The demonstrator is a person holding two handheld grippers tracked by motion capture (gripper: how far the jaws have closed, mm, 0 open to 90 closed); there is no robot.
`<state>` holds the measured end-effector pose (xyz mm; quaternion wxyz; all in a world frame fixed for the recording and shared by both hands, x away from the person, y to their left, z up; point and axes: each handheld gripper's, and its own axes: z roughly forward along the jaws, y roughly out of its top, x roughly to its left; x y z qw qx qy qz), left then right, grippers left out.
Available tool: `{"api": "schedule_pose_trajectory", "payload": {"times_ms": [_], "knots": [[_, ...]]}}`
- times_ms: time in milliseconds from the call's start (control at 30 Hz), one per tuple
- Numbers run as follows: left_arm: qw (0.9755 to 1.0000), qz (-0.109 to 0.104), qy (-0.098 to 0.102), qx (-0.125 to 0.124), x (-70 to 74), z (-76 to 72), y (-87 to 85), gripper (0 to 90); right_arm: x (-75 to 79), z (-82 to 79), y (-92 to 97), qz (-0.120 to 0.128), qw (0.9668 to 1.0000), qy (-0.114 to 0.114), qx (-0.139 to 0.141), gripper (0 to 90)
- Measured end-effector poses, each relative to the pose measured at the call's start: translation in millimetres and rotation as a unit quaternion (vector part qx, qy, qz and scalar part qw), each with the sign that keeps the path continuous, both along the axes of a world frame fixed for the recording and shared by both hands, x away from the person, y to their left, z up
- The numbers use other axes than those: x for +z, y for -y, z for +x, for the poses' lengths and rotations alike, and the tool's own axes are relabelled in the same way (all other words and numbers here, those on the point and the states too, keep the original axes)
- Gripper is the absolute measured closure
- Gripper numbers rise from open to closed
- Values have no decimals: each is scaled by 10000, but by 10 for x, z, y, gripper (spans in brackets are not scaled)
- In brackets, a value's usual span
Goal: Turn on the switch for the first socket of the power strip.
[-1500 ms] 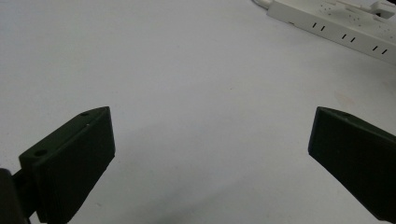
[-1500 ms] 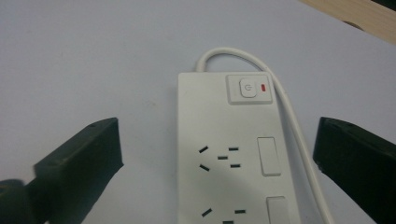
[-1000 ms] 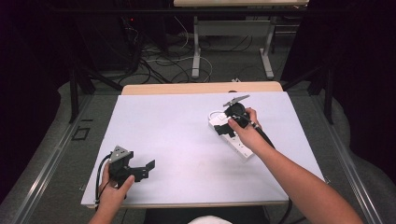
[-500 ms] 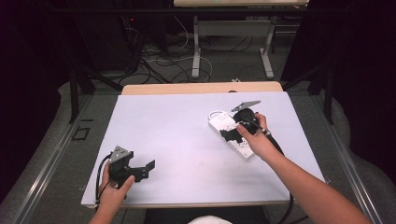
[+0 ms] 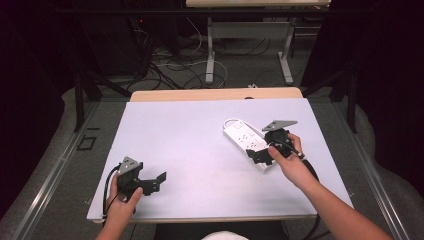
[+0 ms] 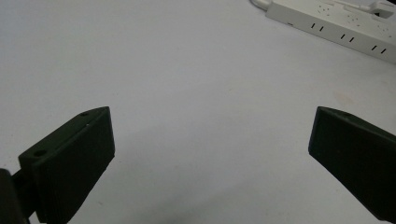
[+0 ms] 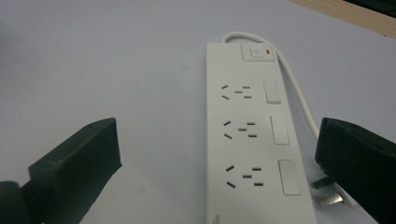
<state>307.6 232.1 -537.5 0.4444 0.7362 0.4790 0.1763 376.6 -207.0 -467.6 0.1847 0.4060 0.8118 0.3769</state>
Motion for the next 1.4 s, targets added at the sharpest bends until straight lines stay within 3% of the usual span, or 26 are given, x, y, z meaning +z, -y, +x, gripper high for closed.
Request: {"api": "schedule_pose_trajectory", "payload": {"times_ms": [333,633,767,1067,1400], "knots": [[10000,26,29,-48,5,-8,12,2,-35,-231,231,95,9998,127,-99,0],[10000,68,21,-34,-1,-12,18,2,-182,-408,471,428,9983,72,-392,16],[9999,96,13,-56,2,-14,19,2,-270,-443,586,578,9968,20,-546,28],[9999,97,8,-53,0,-15,19,2,-468,-540,847,631,9935,45,-946,28],[9999,114,-31,-78,4,-15,22,2,-639,-609,1071,782,9869,-21,-1413,28]]}}
